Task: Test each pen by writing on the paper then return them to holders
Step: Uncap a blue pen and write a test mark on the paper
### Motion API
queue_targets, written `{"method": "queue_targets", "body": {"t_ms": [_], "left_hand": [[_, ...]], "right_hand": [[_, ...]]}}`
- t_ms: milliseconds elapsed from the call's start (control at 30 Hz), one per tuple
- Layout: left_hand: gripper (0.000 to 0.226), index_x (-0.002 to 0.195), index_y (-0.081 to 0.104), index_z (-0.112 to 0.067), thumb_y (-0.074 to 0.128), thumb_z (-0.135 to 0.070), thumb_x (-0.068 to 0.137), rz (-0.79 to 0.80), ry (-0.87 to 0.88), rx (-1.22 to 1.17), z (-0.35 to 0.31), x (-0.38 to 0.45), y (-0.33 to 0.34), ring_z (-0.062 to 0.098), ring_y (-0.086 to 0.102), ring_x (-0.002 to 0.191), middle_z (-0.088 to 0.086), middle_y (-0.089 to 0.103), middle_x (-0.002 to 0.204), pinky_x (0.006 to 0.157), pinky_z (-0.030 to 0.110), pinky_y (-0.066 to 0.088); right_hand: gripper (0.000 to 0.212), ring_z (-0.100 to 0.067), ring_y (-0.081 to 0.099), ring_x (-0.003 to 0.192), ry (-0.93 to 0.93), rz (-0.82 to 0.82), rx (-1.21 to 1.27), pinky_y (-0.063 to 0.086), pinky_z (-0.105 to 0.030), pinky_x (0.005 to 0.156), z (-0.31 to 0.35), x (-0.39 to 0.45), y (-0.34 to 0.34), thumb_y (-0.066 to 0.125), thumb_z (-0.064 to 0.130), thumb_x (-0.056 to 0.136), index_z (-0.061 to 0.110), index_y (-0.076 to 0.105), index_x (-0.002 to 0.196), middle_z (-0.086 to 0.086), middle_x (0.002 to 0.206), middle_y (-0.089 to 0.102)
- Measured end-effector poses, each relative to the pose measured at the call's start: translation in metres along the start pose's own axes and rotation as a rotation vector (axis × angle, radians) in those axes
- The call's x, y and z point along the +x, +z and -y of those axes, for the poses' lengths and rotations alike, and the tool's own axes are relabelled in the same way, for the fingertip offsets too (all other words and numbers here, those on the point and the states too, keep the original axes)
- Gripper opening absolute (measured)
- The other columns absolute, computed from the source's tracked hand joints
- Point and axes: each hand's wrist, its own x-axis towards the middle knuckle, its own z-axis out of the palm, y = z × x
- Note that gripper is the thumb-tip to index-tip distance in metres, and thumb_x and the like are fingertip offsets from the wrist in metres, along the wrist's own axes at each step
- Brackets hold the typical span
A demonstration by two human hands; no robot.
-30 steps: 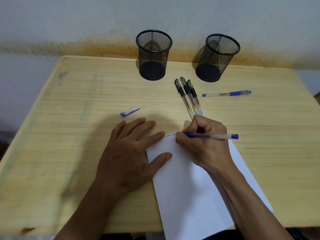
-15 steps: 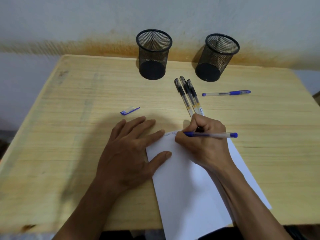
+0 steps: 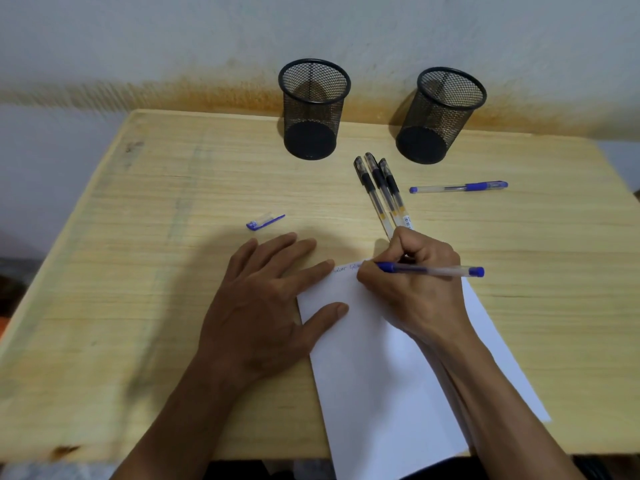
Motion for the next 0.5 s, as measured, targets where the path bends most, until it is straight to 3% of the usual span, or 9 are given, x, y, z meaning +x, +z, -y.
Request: {"method": "queue_targets", "body": {"t_ms": [267,433,500], "left_hand": [[0.058,0.129,0.063,-0.035,0.047,-0.070,0.087,0.000,0.008,0.005,-0.0006,0.0007,0.0006,0.017,0.043,0.140,-0.005,0.055,0.144,0.112,0.054,0.033],[0.057,0.128,0.064,-0.035,0.048,-0.070,0.086,-0.017,0.016,0.010,0.0002,0.0009,0.0008,0.016,0.043,0.139,-0.005,0.055,0.144,0.112,0.053,0.032],[0.056,0.128,0.065,-0.035,0.049,-0.070,0.086,-0.027,0.020,0.012,-0.0006,0.0010,0.0004,0.016,0.044,0.139,-0.005,0.056,0.143,0.111,0.053,0.034]], "right_hand": [[0.024,-0.014,0.046,0.053,0.002,0.001,-0.003,0.041,-0.033,0.050,-0.0023,0.0002,-0.0012,0.074,0.005,0.067,0.002,0.052,0.060,-0.012,0.057,0.056],[0.022,-0.017,0.050,0.054,0.029,-0.014,-0.004,0.047,-0.044,0.050,-0.0023,0.0021,0.0001,0.074,0.001,0.069,0.001,0.054,0.063,-0.011,0.058,0.058],[0.019,-0.019,0.053,0.053,0.071,-0.025,0.098,0.046,-0.040,0.051,0.0008,0.0039,-0.0027,0.072,-0.004,0.069,-0.003,0.054,0.063,-0.009,0.054,0.059]]}}
